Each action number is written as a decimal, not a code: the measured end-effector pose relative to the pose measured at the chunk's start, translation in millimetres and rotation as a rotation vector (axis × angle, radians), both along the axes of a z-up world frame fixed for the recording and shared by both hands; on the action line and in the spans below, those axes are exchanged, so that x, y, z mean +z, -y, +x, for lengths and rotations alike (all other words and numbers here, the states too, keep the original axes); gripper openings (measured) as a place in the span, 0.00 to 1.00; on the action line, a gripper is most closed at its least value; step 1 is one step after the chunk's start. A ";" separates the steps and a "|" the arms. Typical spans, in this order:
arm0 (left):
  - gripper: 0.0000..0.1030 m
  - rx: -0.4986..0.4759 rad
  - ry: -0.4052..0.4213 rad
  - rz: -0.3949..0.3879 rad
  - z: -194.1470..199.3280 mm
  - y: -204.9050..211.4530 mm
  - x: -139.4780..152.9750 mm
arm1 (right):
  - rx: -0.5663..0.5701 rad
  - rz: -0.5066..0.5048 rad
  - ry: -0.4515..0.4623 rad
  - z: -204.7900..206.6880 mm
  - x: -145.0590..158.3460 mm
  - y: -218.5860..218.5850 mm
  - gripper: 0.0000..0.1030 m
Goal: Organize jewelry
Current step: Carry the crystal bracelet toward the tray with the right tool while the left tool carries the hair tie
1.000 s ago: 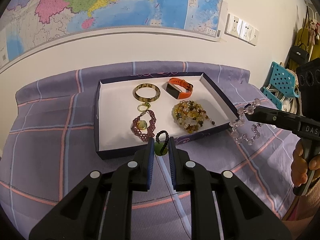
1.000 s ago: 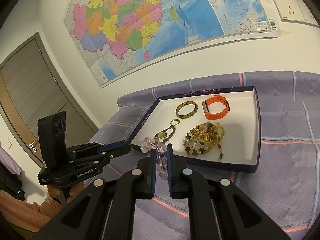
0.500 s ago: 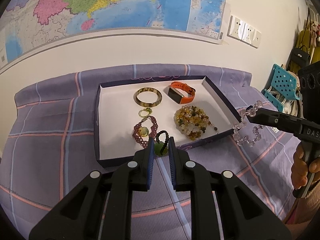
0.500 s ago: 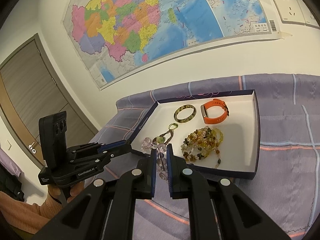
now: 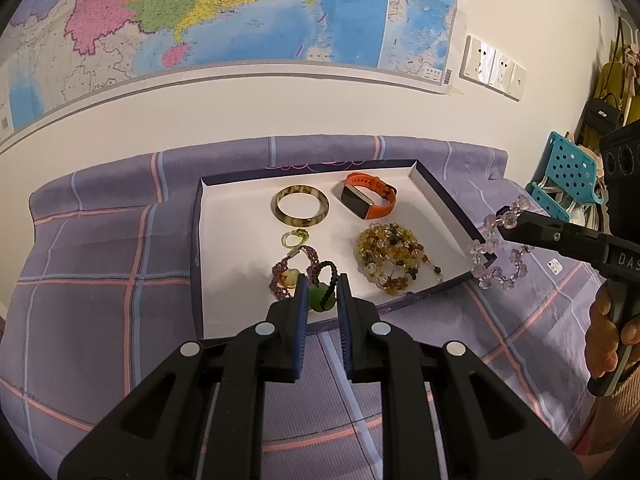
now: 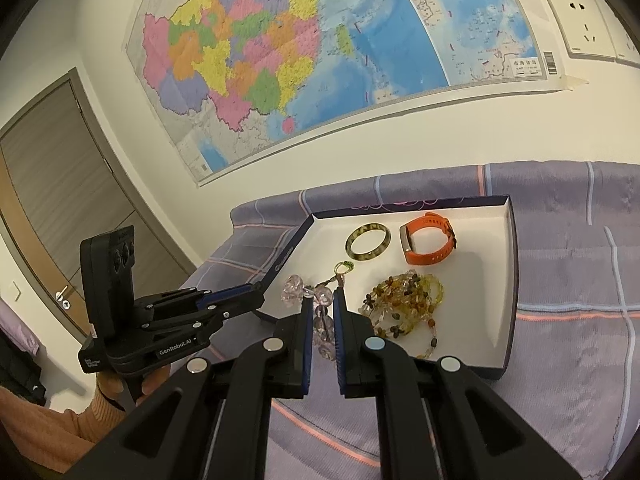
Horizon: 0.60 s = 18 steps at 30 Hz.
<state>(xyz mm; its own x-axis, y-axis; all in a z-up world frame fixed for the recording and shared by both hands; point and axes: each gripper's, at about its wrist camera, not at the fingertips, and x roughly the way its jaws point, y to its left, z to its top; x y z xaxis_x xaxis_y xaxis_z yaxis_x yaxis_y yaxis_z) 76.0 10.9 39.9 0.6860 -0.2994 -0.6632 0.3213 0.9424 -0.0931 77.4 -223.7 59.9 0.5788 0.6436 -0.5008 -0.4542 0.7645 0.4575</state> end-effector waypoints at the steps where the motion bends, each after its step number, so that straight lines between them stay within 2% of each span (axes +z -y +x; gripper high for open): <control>1: 0.14 0.001 -0.001 0.000 1.2 0.1 -0.2 | -0.002 -0.002 0.000 1.6 0.2 0.1 0.08; 18: 0.14 0.014 -0.008 0.007 18.5 2.7 -1.5 | -0.025 0.001 -0.013 24.4 -2.2 -0.3 0.08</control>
